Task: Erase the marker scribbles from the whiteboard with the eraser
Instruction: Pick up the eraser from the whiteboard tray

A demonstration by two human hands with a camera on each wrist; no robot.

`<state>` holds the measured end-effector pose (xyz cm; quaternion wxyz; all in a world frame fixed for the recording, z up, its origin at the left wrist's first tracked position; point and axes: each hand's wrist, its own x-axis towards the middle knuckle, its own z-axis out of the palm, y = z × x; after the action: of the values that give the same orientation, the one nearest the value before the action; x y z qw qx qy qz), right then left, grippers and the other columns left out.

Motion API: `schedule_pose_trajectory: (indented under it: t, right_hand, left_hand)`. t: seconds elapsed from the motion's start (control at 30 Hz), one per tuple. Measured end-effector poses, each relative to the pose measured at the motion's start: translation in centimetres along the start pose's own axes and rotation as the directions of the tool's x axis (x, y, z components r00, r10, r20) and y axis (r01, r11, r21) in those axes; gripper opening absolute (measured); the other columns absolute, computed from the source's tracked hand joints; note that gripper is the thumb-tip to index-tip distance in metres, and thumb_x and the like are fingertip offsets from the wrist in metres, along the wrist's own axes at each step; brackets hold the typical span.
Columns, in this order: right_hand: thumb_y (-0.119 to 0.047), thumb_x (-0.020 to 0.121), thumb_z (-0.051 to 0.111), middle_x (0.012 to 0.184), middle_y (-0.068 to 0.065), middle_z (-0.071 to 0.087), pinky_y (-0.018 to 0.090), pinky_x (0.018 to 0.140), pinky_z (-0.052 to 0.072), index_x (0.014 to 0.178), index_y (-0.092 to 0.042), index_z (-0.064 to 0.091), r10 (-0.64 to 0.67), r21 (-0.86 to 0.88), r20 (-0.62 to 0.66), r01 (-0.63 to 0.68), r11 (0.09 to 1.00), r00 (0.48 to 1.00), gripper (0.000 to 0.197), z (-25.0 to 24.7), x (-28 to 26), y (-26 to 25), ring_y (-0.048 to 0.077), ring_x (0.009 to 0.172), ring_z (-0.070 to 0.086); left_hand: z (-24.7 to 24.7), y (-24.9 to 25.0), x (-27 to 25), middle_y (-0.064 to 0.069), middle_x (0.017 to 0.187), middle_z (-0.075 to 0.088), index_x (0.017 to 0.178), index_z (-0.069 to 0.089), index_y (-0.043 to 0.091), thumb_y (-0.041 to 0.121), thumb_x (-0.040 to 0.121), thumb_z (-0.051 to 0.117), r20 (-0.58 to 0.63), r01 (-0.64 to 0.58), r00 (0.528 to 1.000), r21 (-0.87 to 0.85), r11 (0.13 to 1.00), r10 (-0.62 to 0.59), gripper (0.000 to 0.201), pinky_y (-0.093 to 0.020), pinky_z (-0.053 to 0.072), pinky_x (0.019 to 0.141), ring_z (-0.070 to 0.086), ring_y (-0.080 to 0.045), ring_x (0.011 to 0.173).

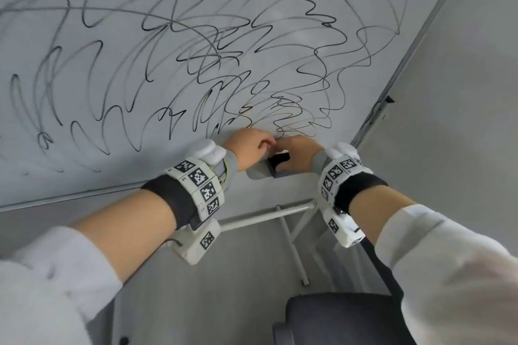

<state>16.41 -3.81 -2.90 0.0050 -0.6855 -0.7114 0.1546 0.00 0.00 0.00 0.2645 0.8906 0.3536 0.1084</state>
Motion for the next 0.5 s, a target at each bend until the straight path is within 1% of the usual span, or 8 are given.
schedule_pose_trajectory:
  t: [0.07, 0.13, 0.2, 0.27, 0.37, 0.43, 0.47, 0.5]
  right_hand:
    - [-0.033, 0.073, 0.068, 0.114, -0.015, 0.058, 0.033, 0.081, 0.048, 0.112, -0.035, 0.059, -0.003, -0.054, 0.006, 0.003, 0.999, 1.000, 0.039, 0.2, 0.1, -0.1, 0.016, 0.100, 0.054]
    - [-0.029, 0.074, 0.071, 0.120, -0.015, 0.055, 0.037, 0.083, 0.048, 0.116, -0.032, 0.057, -0.023, -0.068, 0.022, 0.025, 0.997, 0.999, 0.044, 1.0, 0.0, 0.1, 0.016, 0.104, 0.052]
    - [-0.026, 0.073, 0.074, 0.124, -0.011, 0.053, 0.037, 0.084, 0.047, 0.118, -0.029, 0.057, -0.040, -0.083, 0.002, 0.040, 0.996, 0.999, 0.048, 1.7, 0.0, 0.7, 0.017, 0.110, 0.048]
    - [-0.024, 0.071, 0.076, 0.122, -0.007, 0.052, 0.037, 0.084, 0.046, 0.119, -0.027, 0.055, -0.048, -0.114, -0.019, 0.045, 0.992, 0.999, 0.053, 2.2, 0.3, 1.1, 0.019, 0.113, 0.045]
    - [-0.024, 0.068, 0.079, 0.126, -0.004, 0.049, 0.038, 0.085, 0.046, 0.124, -0.024, 0.052, -0.089, -0.221, -0.026, 0.082, 0.972, 0.996, 0.062, 2.7, 0.2, 1.3, 0.021, 0.117, 0.040]
    - [-0.024, 0.067, 0.080, 0.127, -0.002, 0.049, 0.038, 0.081, 0.048, 0.125, -0.022, 0.053, -0.125, -0.285, -0.057, 0.104, 0.953, 0.990, 0.064, 3.0, 0.0, 1.3, 0.023, 0.117, 0.041]
    - [-0.023, 0.066, 0.080, 0.123, 0.000, 0.052, 0.039, 0.077, 0.050, 0.121, -0.021, 0.056, -0.156, -0.291, -0.093, 0.123, 0.949, 0.983, 0.061, 3.3, 0.0, 1.2, 0.025, 0.114, 0.044]
    - [-0.019, 0.065, 0.080, 0.116, 0.003, 0.057, 0.039, 0.070, 0.052, 0.115, -0.019, 0.060, -0.192, -0.284, -0.133, 0.149, 0.947, 0.972, 0.054, 3.5, 0.0, 1.1, 0.028, 0.107, 0.050]
  left_hand:
    - [0.1, -0.5, 0.1, -0.004, 0.119, 0.064, 0.116, 0.061, 0.012, 0.006, 0.093, 0.040, 0.007, 0.020, 1.000, -0.029, 0.999, -0.020, 0.032, -0.029, 0.041, 0.096, 0.056, -0.021, 0.109]
    - [0.3, -0.8, -0.1, -0.004, 0.119, 0.063, 0.117, 0.061, 0.012, 0.006, 0.094, 0.040, 0.016, 0.026, 1.000, -0.027, 0.999, -0.025, 0.032, -0.028, 0.041, 0.096, 0.056, -0.021, 0.110]
    - [0.4, -1.2, -0.3, -0.004, 0.120, 0.063, 0.117, 0.061, 0.013, 0.006, 0.093, 0.039, 0.032, 0.029, 0.999, -0.023, 0.999, -0.028, 0.033, -0.028, 0.041, 0.096, 0.055, -0.021, 0.111]
    - [0.3, -1.8, -0.4, -0.005, 0.121, 0.061, 0.118, 0.060, 0.013, 0.006, 0.093, 0.039, 0.030, 0.030, 0.999, -0.020, 0.999, -0.029, 0.033, -0.029, 0.042, 0.095, 0.054, -0.021, 0.111]
    - [0.2, -2.2, -0.7, -0.005, 0.120, 0.062, 0.118, 0.059, 0.012, 0.004, 0.093, 0.038, 0.055, 0.047, 0.998, -0.049, 0.998, -0.044, 0.034, -0.032, 0.044, 0.093, 0.056, -0.022, 0.108]
    - [0.2, -2.4, -0.8, -0.005, 0.121, 0.061, 0.118, 0.059, 0.013, 0.005, 0.093, 0.039, 0.062, 0.050, 0.997, -0.062, 0.997, -0.046, 0.033, -0.035, 0.045, 0.094, 0.056, -0.023, 0.109]
    - [0.1, -2.6, -0.9, -0.005, 0.121, 0.061, 0.118, 0.059, 0.013, 0.006, 0.093, 0.039, 0.061, 0.052, 0.997, -0.062, 0.997, -0.049, 0.033, -0.035, 0.045, 0.094, 0.056, -0.023, 0.109]
    - [0.0, -2.6, -0.9, -0.005, 0.121, 0.061, 0.118, 0.059, 0.013, 0.006, 0.094, 0.039, 0.063, 0.057, 0.997, -0.061, 0.997, -0.053, 0.033, -0.036, 0.045, 0.094, 0.057, -0.023, 0.108]
